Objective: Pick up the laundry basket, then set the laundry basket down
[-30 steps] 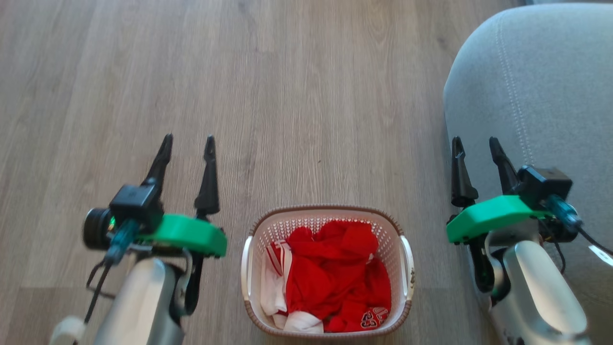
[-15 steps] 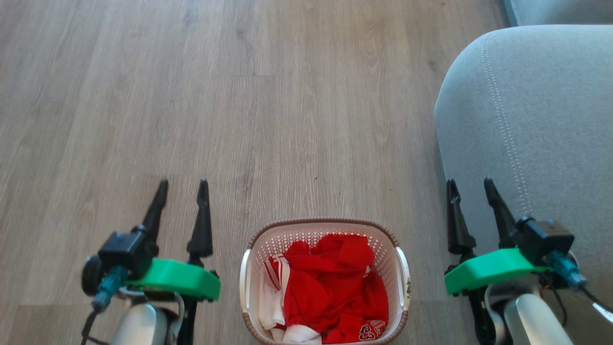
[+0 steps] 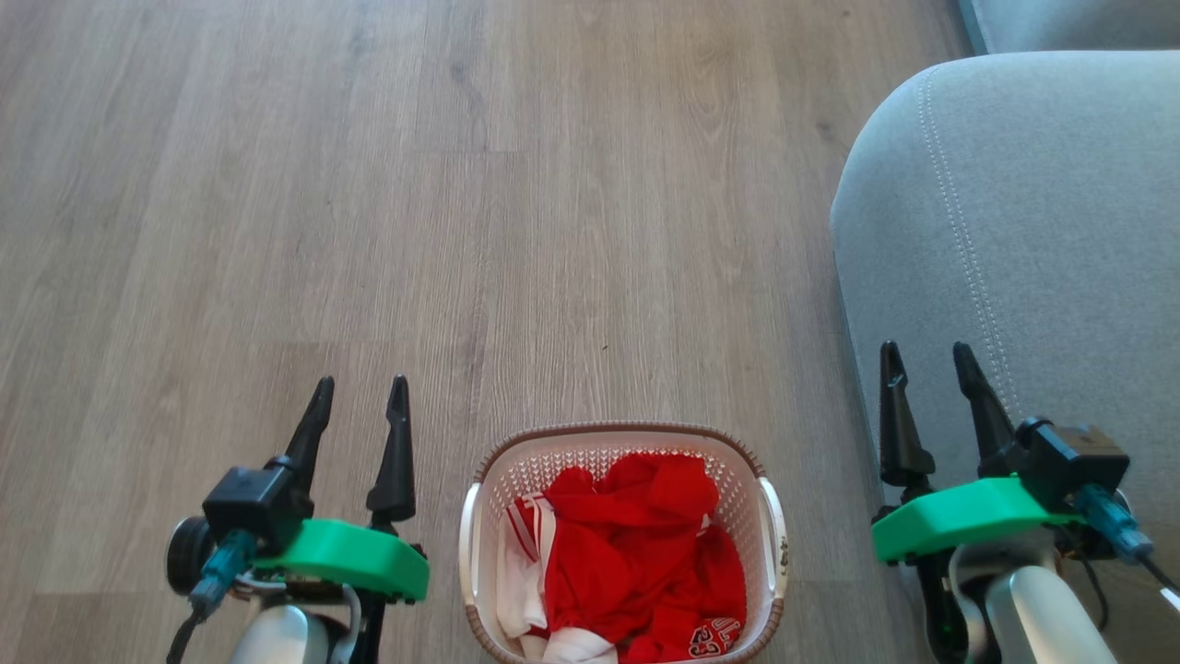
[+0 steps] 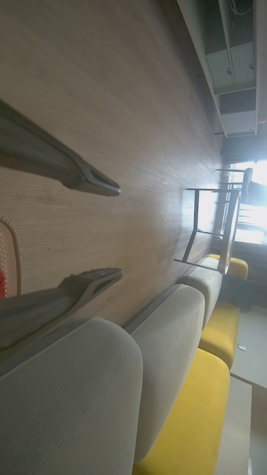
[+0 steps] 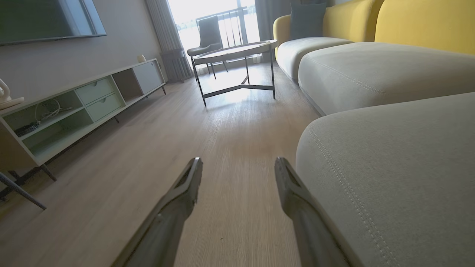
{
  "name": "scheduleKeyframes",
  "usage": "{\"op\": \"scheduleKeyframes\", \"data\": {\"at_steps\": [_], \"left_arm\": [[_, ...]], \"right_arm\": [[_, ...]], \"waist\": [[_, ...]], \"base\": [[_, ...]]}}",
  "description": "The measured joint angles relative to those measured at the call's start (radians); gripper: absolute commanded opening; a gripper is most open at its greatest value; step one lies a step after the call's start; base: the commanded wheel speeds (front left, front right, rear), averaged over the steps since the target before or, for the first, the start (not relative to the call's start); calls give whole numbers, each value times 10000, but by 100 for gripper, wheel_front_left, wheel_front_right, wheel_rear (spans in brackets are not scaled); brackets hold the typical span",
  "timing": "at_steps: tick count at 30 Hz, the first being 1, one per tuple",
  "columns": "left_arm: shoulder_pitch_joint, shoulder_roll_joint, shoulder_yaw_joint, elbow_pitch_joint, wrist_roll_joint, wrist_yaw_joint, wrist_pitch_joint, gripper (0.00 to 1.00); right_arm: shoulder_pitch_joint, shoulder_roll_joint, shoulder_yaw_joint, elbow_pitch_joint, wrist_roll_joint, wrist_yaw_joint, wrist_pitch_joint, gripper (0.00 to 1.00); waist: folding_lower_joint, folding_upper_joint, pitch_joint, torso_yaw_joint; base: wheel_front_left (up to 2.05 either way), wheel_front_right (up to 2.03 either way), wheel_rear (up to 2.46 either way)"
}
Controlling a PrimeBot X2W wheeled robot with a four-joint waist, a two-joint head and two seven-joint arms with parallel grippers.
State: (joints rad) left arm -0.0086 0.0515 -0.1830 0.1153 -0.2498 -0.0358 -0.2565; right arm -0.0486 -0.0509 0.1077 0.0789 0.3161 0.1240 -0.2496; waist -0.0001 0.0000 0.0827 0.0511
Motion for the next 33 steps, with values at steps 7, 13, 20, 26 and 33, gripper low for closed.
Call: {"op": "scheduleKeyframes", "data": {"at_steps": [7,13,20,26,33], "left_arm": [[-1,0,4,17,-82,169,0,100],[-2,0,17,29,-155,174,-2,100],[-5,0,21,59,-153,173,0,100],[-5,0,4,161,-153,92,-2,100],[269,0,-13,686,-236,42,17,0]], "right_arm": [[2,4,-163,-6,-90,0,0,100],[1,4,-232,2,-88,0,0,100],[0,6,-238,44,-84,0,0,100],[-2,6,-240,88,-84,0,0,100],[174,25,-165,685,-23,0,33,0]], "waist": [[0,0,64,58],[0,0,157,64],[0,0,201,58],[0,0,173,24],[1,0,163,6]], "base": [[0,0,0],[0,0,0],[0,0,0],[0,0,0],[0,0,0]]}}
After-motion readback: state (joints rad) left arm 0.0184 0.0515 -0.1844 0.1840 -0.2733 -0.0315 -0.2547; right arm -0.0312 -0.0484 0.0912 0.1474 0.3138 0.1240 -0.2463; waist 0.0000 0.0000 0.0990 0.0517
